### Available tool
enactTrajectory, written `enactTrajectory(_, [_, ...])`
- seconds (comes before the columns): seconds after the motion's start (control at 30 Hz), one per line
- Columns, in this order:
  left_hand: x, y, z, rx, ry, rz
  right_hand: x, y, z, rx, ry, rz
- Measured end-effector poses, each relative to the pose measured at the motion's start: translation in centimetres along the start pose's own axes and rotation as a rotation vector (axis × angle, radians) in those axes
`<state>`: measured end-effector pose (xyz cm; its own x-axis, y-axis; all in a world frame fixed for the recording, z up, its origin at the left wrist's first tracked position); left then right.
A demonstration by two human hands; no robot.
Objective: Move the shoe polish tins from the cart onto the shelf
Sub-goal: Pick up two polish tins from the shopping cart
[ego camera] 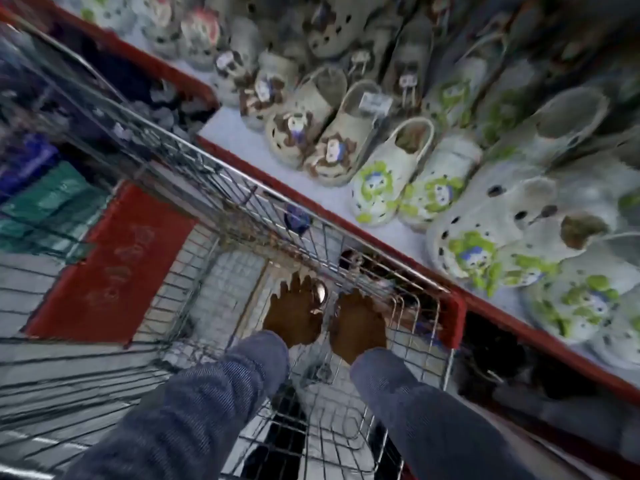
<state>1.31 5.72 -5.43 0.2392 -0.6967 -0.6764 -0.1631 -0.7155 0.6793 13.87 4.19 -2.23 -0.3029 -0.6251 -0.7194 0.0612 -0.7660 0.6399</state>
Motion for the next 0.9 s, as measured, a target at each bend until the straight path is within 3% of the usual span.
enactTrajectory(0.17, [1.9, -4.5, 0.3, 0.118, 0.051, -0.127, 3.5, -4.5, -2.4, 0.172, 0.009, -0.005])
enactTrajectory(0.43, [1.8, -6.1, 0.6, 0.097, -0.018, -0.180, 3.0, -6.1, -2.3, 0.155, 0.041, -0.093])
enactTrajectory(0.7, [-8.4, 4.2, -0.2, 0.031, 0.168, -0.333, -8.7, 3.6, 2.3, -0.023, -0.220, -0.142])
enactTrajectory(0.9, [-19.4, 16.1, -4.2, 0.166, 0.280, -0.509, -20.9, 13.7, 6.7, -0.232, -0.269, -0.207])
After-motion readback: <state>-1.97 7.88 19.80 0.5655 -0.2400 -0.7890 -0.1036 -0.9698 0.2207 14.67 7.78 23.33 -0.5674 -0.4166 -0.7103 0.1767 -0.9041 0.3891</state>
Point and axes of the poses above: each hand's wrist, its own y-axis away from the middle knuckle, its own x-axis out of the palm, z = x × y, the point moved 8 cm from there along -y, towards the middle knuckle, and after that the axes turned 1 degree about -y, right-handed, at the moved point
